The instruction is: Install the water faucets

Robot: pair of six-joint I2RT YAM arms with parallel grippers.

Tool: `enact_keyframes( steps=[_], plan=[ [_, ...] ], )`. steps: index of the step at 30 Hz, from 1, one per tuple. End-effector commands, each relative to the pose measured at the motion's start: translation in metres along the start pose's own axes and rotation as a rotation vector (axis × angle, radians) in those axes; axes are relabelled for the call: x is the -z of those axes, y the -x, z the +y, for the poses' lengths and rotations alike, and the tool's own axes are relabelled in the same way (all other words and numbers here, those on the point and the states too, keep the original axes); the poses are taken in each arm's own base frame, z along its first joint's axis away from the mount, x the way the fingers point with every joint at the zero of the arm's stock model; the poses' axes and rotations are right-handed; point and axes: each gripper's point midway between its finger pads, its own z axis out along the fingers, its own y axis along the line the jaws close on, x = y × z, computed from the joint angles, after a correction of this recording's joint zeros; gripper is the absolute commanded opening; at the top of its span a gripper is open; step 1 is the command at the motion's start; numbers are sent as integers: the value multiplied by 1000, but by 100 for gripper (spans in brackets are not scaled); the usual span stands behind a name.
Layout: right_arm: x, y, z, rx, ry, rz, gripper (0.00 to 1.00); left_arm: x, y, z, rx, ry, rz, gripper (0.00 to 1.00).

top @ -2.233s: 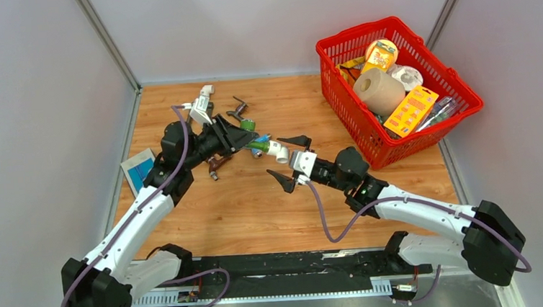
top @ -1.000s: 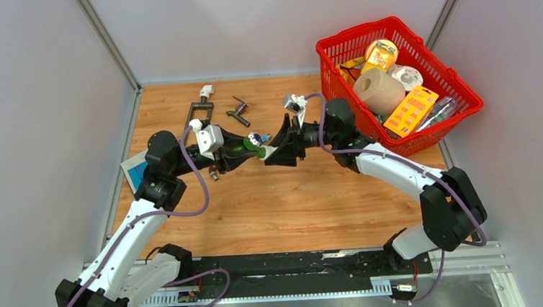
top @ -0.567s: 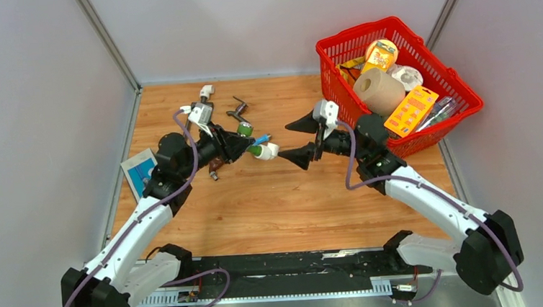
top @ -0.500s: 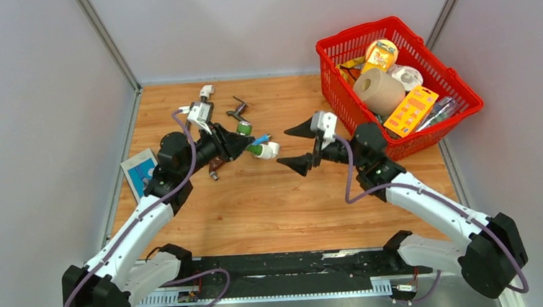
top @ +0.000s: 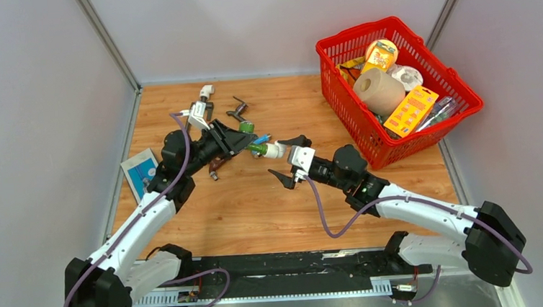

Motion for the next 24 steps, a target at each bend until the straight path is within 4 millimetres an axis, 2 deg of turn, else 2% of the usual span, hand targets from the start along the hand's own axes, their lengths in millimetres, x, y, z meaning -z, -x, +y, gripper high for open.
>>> enact_keyframes(
  steps=[1, 7, 12, 13, 15, 17, 21, 24],
  plan=[
    [-4, 9, -21, 77, -93, -15, 81, 7, 16, -39, -6, -112, -40, 0],
    [-11, -2, -10, 62, -52, 6, 77, 10, 18, -51, 12, -157, -44, 0],
    [-16, -4, -1, 23, -11, -5, 72, 10, 18, -58, 22, -195, -35, 0],
    [-17, -4, 0, 12, -6, -6, 68, 10, 19, -61, 18, -207, -38, 0],
    [-19, -2, 3, -11, 9, -13, 54, 10, 19, -65, -4, -239, -41, 0],
    [-20, 4, 6, -45, 31, -32, 30, 11, 19, -68, -66, -275, -47, 0],
    [-19, 23, 4, -147, 56, -79, 0, 16, 18, -76, -283, -356, -79, 0],
    [-15, 36, -1, -264, 93, -114, 0, 24, 15, -87, -590, -454, -106, 0]
  ],
)
